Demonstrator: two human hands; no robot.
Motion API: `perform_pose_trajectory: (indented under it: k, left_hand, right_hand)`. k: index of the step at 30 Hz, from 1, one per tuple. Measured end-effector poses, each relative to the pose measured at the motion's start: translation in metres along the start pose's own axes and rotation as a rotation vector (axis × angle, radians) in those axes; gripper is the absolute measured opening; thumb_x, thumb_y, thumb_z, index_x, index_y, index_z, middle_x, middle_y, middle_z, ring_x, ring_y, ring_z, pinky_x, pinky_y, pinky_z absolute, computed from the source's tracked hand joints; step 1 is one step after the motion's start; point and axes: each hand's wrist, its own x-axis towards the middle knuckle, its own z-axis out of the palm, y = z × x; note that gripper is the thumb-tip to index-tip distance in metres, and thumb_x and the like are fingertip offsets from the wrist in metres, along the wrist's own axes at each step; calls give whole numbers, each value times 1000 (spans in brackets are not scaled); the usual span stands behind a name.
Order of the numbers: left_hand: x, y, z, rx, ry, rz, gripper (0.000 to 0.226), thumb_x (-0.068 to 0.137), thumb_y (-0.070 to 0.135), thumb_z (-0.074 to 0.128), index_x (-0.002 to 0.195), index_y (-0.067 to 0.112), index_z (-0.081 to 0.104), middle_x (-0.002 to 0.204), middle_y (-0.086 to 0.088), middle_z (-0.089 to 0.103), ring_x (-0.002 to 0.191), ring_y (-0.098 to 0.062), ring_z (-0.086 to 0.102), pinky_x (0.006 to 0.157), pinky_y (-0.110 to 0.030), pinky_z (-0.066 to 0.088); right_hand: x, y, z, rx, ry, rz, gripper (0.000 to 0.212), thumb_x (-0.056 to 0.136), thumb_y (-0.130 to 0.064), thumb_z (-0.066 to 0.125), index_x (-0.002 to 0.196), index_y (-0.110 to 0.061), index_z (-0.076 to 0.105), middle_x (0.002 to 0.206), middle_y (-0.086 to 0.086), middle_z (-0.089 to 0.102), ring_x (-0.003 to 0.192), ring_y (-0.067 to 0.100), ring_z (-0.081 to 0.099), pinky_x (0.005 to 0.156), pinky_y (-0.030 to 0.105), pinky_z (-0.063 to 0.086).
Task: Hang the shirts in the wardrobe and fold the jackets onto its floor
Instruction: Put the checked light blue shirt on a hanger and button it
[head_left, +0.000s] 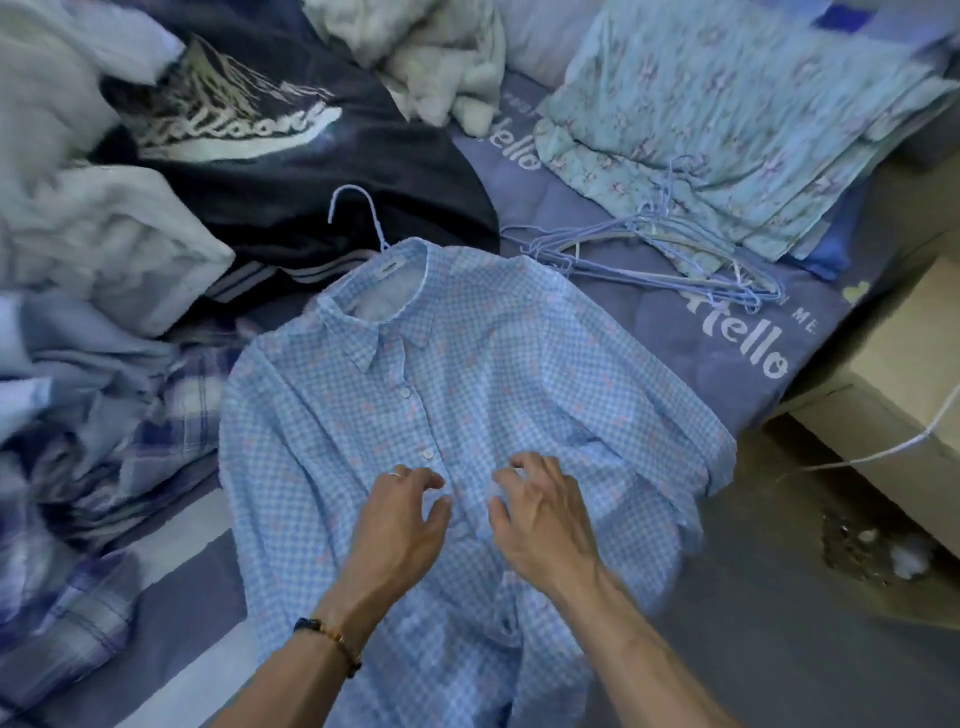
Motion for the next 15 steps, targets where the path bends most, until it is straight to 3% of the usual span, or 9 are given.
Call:
perform_pose_trajectory:
  k: [4,6,9,11,13,15]
  left_hand:
    - [50,-34,-42,68,238,-1,36,91,26,65,124,11,60,124,-9,56,117,-31,50,93,-47,46]
    - [80,-48,-64,106,343,-2,45,89,21,67,130,7,55,129,-14,54,121,-34,48,96,-49,46]
    - [127,-61,-97,105,429,-4,55,89,15,66,139,2,46,133,-19,50,122,-38,46,100,-50,44]
    - [157,-64,-112,115,423,-9,62,89,11,63,145,0,38,128,-23,53,117,-41,50,97,-52,44]
    - [186,-66,-121,153,324,-26,70,93,16,57,152,5,22,118,-21,58,109,-40,55,98,-52,40]
    - [208,-70,-125,118,154,-81,69,96,26,49,154,21,11,117,-12,63,111,-36,56,101,-50,38]
  right_hand:
    - [70,-31,6,-87,-50,-139,34,73,-34,49,95,-18,70,115,7,66,101,28,66,74,41,57]
    - [105,-43,8,-127,-64,-177,36,70,-29,56,101,-15,70,120,11,66,105,29,66,78,40,57]
    - [155,-63,3,-102,-82,-200,51,82,-25,54,131,-10,57,142,13,51,128,31,52,99,43,47]
    - [184,-76,-3,-64,-103,-206,54,94,-26,45,145,-11,40,155,11,34,142,29,34,111,43,34]
    - [212,-86,-6,-45,-45,-217,52,95,-25,45,144,-8,40,154,11,36,141,29,34,109,45,36]
    - [237,-92,-9,-36,29,-221,52,92,-24,47,141,-5,45,149,12,43,137,31,40,106,48,41]
